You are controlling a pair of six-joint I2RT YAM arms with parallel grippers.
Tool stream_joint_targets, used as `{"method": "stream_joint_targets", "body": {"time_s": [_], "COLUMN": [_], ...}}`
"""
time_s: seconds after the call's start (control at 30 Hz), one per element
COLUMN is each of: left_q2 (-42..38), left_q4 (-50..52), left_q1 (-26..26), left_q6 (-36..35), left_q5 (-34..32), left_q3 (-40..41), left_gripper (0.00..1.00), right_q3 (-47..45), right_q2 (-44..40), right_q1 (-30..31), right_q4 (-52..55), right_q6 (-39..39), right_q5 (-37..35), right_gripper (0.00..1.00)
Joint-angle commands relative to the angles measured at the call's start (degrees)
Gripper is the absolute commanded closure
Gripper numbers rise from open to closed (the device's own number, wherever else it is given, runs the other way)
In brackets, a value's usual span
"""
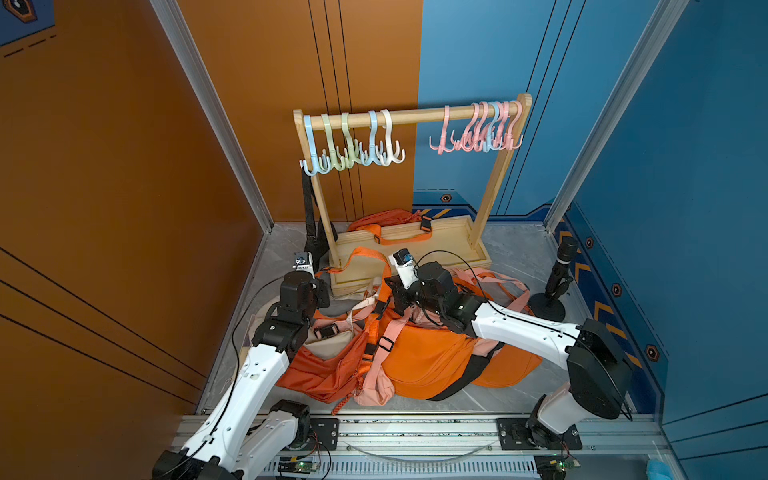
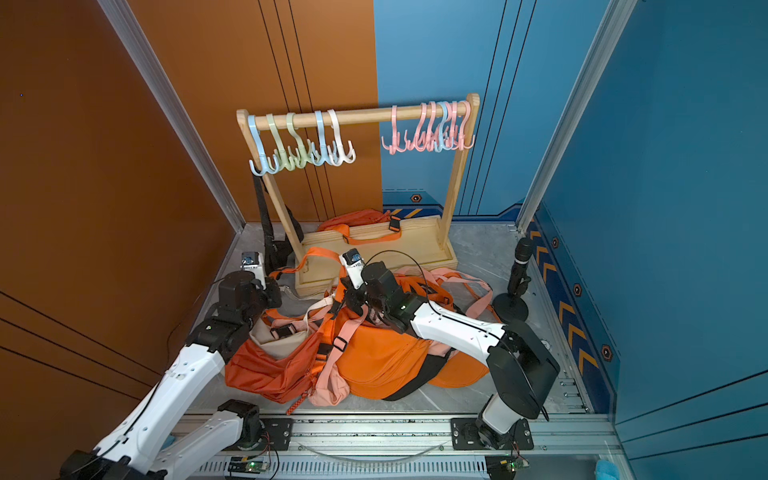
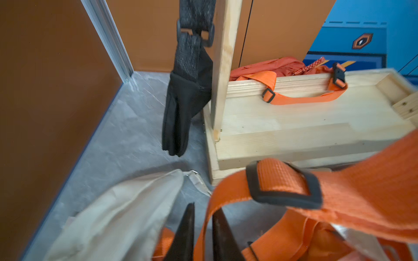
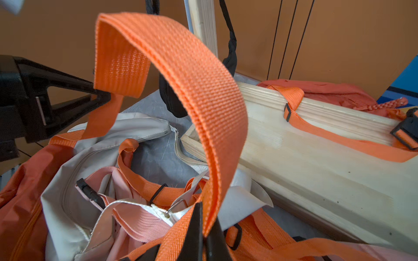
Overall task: Take the bag off the hook
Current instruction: Place the bag inside the bag.
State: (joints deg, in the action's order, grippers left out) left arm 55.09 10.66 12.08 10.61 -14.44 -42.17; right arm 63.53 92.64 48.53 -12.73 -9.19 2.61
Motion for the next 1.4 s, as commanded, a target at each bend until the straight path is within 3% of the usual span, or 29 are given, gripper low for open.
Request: {"method": "stream_joint_targets", "body": {"time_s": [0.0,0.23,0.37,0.5,0.6,0.7,0.8,1.0,1.37], "left_q2": [2.2,5.7,6.1,3.5,0.3,-3.9,-8.8,-19.6,-35.5], "left_q4": [-4.5,-8.7,-9.2,-8.7,-7.6,-5.5,-2.3,4.6,19.1], "left_q1": [0.4,1.4,2.3,3.5,4.1,4.4,4.5,4.4,4.2], "left_q6": [4.7,7.9,8.5,8.5,8.7,8.7,8.7,8.0,3.5], "left_q5": [2.1,1.2,0.1,-2.6,-4.1,-4.7,-5.4,-6.5,-7.8], "left_q3": [1.3,3.8,4.1,4.2,4.2,4.2,3.7,3.5,1.4], "left_gripper": [0.73,0.55,0.49,0.44,0.4,0.32,0.24,0.19,0.18], "right_q3": [-0.7,0.7,0.8,0.7,0.6,0.6,0.3,0.3,0.5], "right_q2": [1.7,5.8,6.5,6.0,5.0,3.4,1.3,-3.1,-10.1], "right_q1": [-1.3,-3.3,-4.4,-5.2,-5.3,-5.1,-4.8,-3.8,1.2], "right_q4": [-4.5,-5.1,-5.4,-5.3,-4.5,-3.6,-2.7,-0.6,5.3], "right_q6": [-3.0,-4.5,-5.4,-5.8,-5.7,-5.1,-4.4,-3.4,0.8], "right_q5": [2.8,5.3,6.2,6.5,6.0,5.2,4.1,2.4,-1.5], "right_gripper": [1.0,0.98,0.79,0.41,0.19,0.07,0.02,0.0,0.0]}}
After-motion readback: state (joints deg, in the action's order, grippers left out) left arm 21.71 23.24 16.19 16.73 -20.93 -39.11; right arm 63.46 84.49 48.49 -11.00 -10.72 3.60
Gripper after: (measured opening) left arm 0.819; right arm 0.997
